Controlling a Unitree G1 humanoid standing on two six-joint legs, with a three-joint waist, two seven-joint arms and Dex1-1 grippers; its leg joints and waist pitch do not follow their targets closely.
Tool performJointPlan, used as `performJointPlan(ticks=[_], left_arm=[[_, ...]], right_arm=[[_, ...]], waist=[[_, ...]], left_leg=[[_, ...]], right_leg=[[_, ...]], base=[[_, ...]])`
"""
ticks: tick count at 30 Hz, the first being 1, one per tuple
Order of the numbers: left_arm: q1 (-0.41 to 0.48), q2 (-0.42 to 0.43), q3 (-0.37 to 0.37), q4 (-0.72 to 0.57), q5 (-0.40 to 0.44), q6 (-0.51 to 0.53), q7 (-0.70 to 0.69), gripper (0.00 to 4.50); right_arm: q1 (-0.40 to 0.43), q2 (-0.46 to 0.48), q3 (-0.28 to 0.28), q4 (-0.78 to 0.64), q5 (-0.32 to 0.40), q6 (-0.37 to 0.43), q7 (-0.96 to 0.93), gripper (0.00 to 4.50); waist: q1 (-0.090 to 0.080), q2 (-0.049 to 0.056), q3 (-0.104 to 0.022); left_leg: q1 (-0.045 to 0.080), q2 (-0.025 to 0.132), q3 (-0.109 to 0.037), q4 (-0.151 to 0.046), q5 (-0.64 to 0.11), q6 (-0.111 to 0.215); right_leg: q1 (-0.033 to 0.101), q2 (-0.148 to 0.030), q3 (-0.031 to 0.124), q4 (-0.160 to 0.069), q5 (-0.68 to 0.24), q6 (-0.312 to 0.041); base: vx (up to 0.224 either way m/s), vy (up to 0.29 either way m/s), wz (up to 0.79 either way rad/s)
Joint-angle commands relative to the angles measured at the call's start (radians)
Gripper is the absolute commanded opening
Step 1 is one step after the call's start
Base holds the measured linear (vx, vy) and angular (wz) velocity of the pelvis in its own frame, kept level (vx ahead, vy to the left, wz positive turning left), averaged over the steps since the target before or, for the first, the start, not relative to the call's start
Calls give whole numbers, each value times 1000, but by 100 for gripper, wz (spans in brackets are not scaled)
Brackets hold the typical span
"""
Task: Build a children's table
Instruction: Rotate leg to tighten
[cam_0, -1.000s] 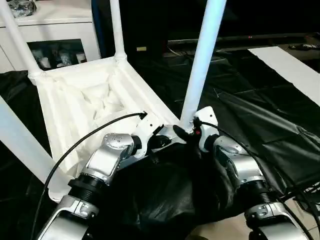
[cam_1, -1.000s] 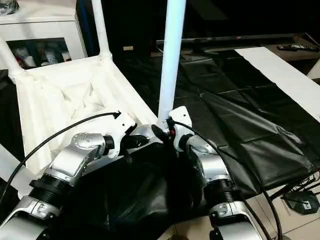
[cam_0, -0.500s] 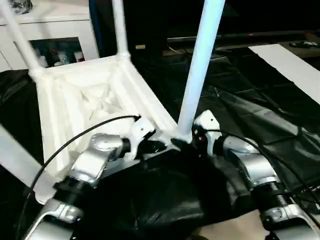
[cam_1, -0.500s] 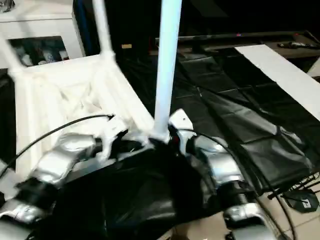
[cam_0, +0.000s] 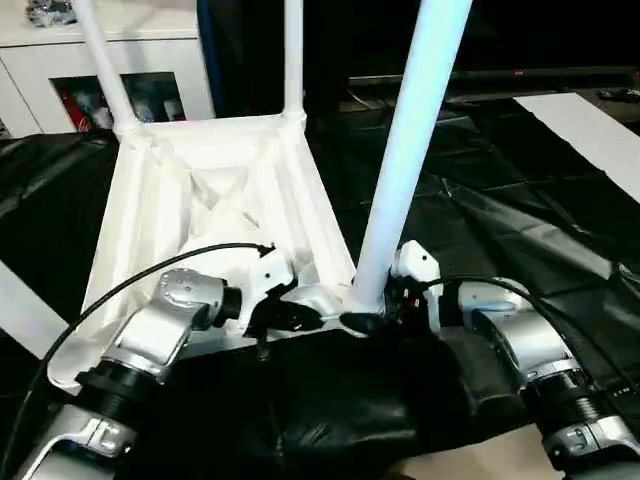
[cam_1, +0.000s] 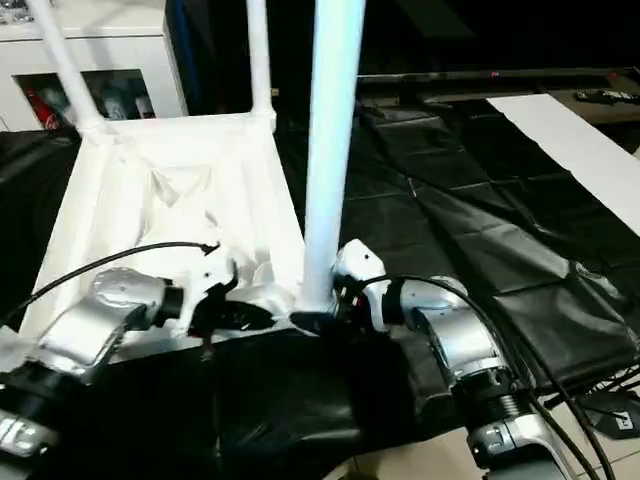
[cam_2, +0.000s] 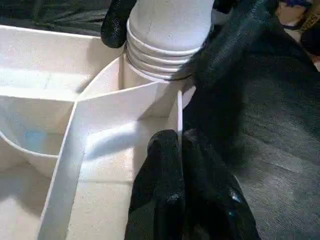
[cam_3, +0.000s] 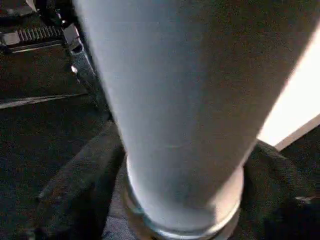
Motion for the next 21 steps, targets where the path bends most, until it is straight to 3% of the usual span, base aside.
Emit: performJointPlan(ticks=[1,9,11,14,17,19,21], left_arm=[[-2,-19,-34,-33,-24,-2,-28,0],[-9,-39,-22,-15,-14,-7,13,0],[-28,-68,-5,18,3,-16,80,0],[-73,-124,18,82,33,-11,198,0],[-118,-178,20,144,73,12,312,0],[-135,-205,25,165,81,24,358,0],[-153,-239,32,185,89,36,407,0]], right_arm=[[7,11,24,-30,15,12,31,314],[22,33,26,-34,36,35,19,272],[23,75,-5,-28,60,52,-31,270],[10,149,-38,36,29,29,-188,269],[-19,223,-58,132,-30,30,-385,268],[-31,249,-61,160,-53,34,-459,268],[-45,282,-72,185,-74,49,-538,268]], waist=[[-1,4,-60],[0,4,-61],[0,4,-58],[-3,2,-56],[-17,0,-51],[-21,-1,-51],[-24,3,-52]], left_leg=[[28,94,-43,-87,-149,51],[30,93,-43,-86,-161,36],[30,93,-43,-88,-170,34],[31,92,-44,-90,-215,4],[32,88,-54,-94,-302,-48],[31,89,-55,-95,-318,-52],[33,89,-56,-95,-327,-53]], right_leg=[[34,-70,48,-57,-66,-288],[34,-71,49,-59,-83,-282],[32,-69,49,-61,-93,-282],[28,-73,51,-70,-171,-269],[22,-76,49,-84,-337,-223],[19,-76,51,-90,-377,-196],[16,-74,51,-91,-369,-193]], base=[[0,0,0],[0,0,0],[0,0,0],[0,0,0],[0,0,0],[0,0,0],[0,0,0]])
